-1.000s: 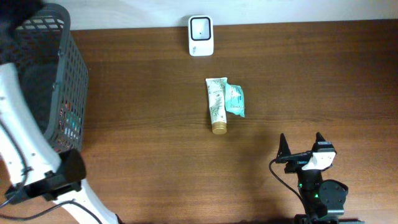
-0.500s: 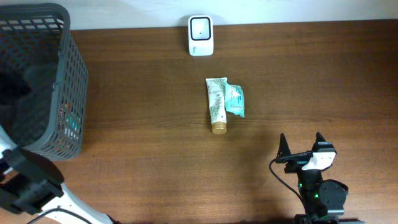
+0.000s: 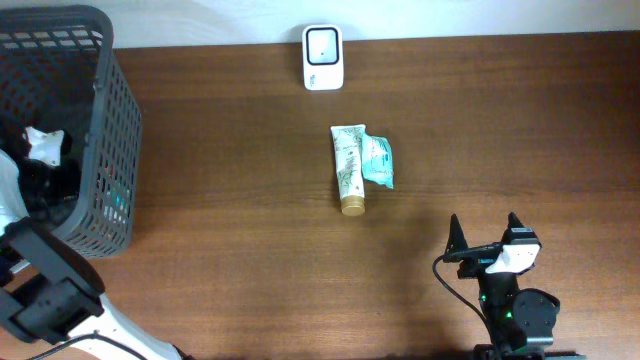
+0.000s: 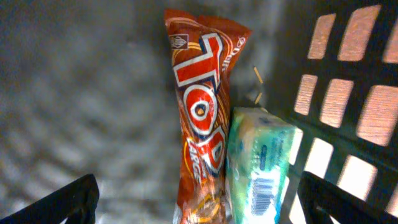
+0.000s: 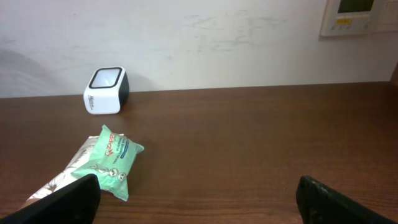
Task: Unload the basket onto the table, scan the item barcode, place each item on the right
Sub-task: 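Reach the left gripper into the basket and grasp the orange TOP bar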
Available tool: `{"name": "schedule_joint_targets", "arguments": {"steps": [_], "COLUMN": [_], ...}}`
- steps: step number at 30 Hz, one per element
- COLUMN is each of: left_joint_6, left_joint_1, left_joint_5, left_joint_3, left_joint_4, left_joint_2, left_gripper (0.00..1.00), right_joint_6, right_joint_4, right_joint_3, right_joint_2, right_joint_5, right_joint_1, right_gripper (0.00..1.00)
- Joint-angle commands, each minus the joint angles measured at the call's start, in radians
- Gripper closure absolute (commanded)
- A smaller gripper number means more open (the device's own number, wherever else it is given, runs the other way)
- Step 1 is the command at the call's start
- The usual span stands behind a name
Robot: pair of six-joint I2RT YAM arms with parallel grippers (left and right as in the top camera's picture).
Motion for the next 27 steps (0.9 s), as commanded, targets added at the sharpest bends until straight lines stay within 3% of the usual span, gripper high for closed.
{"name": "schedule_joint_targets", "arguments": {"steps": [1, 2, 3, 5, 8, 11, 13, 15, 17, 19, 20, 23, 27], "left_joint_6": [0.051, 0.06, 0.066, 0.066, 0.069, 0.069, 0.069, 0.069, 0.069, 0.067, 0.061, 0.016, -0.212], "left_joint_1": [-0.003, -0.003, -0.003, -0.003, -0.003, -0.003, -0.003, -0.003, -0.003, -0.003, -0.002, 0.0, 0.017], "left_joint_5": [-0.023, -0.027, -0.027, -0.023, 0.071, 0.132, 0.132, 0.131, 0.123, 0.078, 0.063, 0.062, 0.063], "left_joint_3": [-0.067, -0.082, -0.098, -0.122, -0.131, -0.131, -0.133, -0.145, -0.145, -0.145, -0.145, -0.128, 0.074], "left_joint_4": [0.055, 0.072, 0.089, 0.11, 0.118, 0.117, 0.113, 0.121, 0.132, 0.143, 0.154, 0.193, 0.182], "left_joint_2": [-0.008, -0.008, -0.008, -0.008, -0.004, 0.002, 0.008, 0.015, 0.029, 0.042, 0.043, 0.043, 0.041], "left_gripper": [0.08, 0.16, 0.18, 0.05, 0.04, 0.3, 0.33, 0.45, 0.63, 0.9, 0.97, 1.0, 1.0], "right_joint_6": [0.001, 0.001, 0.001, 0.001, 0.001, 0.001, 0.001, 0.001, 0.001, 0.001, 0.001, 0.001, 0.001], "right_joint_4": [-0.001, -0.001, -0.001, -0.001, -0.001, -0.001, -0.001, -0.001, -0.001, -0.001, -0.001, -0.001, -0.001], "right_joint_3": [-0.007, -0.007, -0.007, -0.007, -0.007, -0.007, -0.007, -0.007, -0.007, -0.007, -0.007, -0.007, -0.007], "right_joint_2": [-0.006, -0.006, -0.006, -0.006, -0.006, -0.006, -0.006, -0.006, -0.006, -0.006, -0.006, -0.006, -0.006], "right_joint_5": [-0.013, -0.013, -0.013, -0.013, -0.013, -0.013, -0.013, -0.013, -0.013, -0.013, -0.013, -0.013, -0.013], "right_joint_1": [0.005, 0.005, 0.005, 0.005, 0.005, 0.005, 0.005, 0.005, 0.005, 0.005, 0.005, 0.005, 0.005], "right_gripper": [0.01, 0.01, 0.01, 0.01, 0.01, 0.01, 0.01, 0.01, 0.01, 0.01, 0.01, 0.01, 0.01]}}
